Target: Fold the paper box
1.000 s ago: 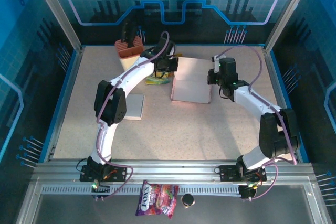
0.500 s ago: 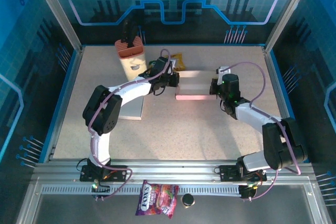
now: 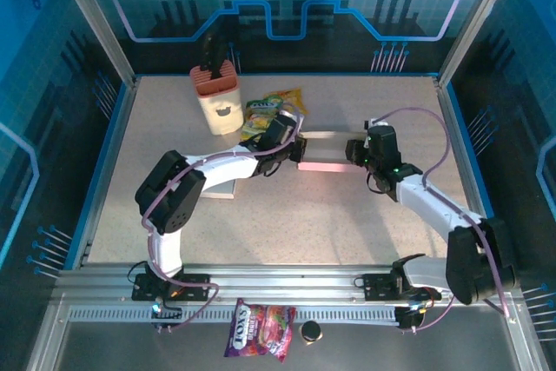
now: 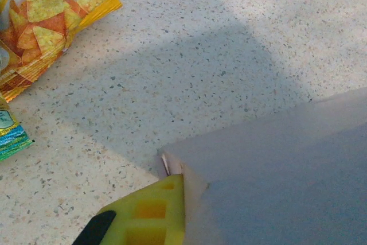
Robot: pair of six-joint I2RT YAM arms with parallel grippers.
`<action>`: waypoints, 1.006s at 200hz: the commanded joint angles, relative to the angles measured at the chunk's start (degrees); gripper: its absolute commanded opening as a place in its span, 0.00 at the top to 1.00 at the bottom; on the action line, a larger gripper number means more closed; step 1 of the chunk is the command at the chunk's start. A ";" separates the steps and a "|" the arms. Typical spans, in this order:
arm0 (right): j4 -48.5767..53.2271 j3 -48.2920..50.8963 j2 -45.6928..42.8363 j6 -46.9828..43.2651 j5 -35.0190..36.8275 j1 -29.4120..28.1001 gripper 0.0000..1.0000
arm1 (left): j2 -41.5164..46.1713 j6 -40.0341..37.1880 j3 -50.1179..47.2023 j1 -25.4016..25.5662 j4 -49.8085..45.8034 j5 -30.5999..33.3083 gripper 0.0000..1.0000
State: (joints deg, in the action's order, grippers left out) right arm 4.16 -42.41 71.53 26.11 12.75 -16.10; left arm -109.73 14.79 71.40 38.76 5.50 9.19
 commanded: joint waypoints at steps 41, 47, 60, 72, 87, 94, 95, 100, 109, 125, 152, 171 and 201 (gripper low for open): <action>28.34 -5.37 -10.74 29.19 -8.13 -0.58 0.33 | 1.89 -1.67 -0.13 4.79 -4.38 13.30 1.00; 29.37 -5.54 -11.48 30.51 -8.38 -0.56 0.31 | 1.80 -1.67 0.18 5.02 -4.75 14.18 1.00; 32.06 -6.62 -12.65 32.11 -8.54 -0.35 0.26 | 1.59 -1.77 0.65 5.59 -5.13 15.41 1.00; 34.77 -7.63 -13.36 33.48 -8.58 -0.10 0.25 | 1.43 -1.67 1.07 6.01 -5.56 16.34 1.00; 38.15 -11.22 -14.32 36.56 -8.36 0.01 0.25 | 1.44 -1.63 1.28 6.37 -5.76 17.18 1.00; 39.13 -11.90 -15.01 39.21 -8.52 0.01 0.26 | 1.45 -1.69 1.29 6.49 -5.70 17.47 1.00; 39.19 -11.95 -15.14 39.64 -8.57 0.01 0.27 | 1.41 -1.60 1.29 6.50 -5.73 17.50 1.00; 39.49 -12.13 -15.69 41.97 -8.86 -0.06 0.28 | 1.42 -1.60 1.25 6.65 -5.76 17.59 1.00; 39.18 -11.81 -16.72 47.12 -9.08 -0.53 0.30 | 1.45 -1.44 1.29 6.83 -5.83 18.14 1.00; 35.35 -9.76 -18.16 58.22 -9.09 -2.25 0.32 | 1.33 -1.41 1.29 7.27 -5.82 19.25 1.00; 24.77 -7.01 -17.68 73.88 -3.87 -7.31 0.33 | 1.12 -0.99 1.36 7.81 -6.02 20.79 1.00; 21.20 -10.16 -14.36 76.55 -0.03 -9.07 0.33 | 0.93 -0.34 1.25 8.15 -6.11 22.09 1.00; 17.71 -11.79 -8.15 80.35 -0.29 -8.87 0.37 | 1.01 0.25 1.09 8.48 -6.24 22.97 1.00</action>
State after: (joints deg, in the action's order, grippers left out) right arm 27.18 -52.18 59.72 98.02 9.45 -24.49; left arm -109.43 14.70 71.53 46.70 1.58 29.34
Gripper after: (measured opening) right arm 0.654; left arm 0.056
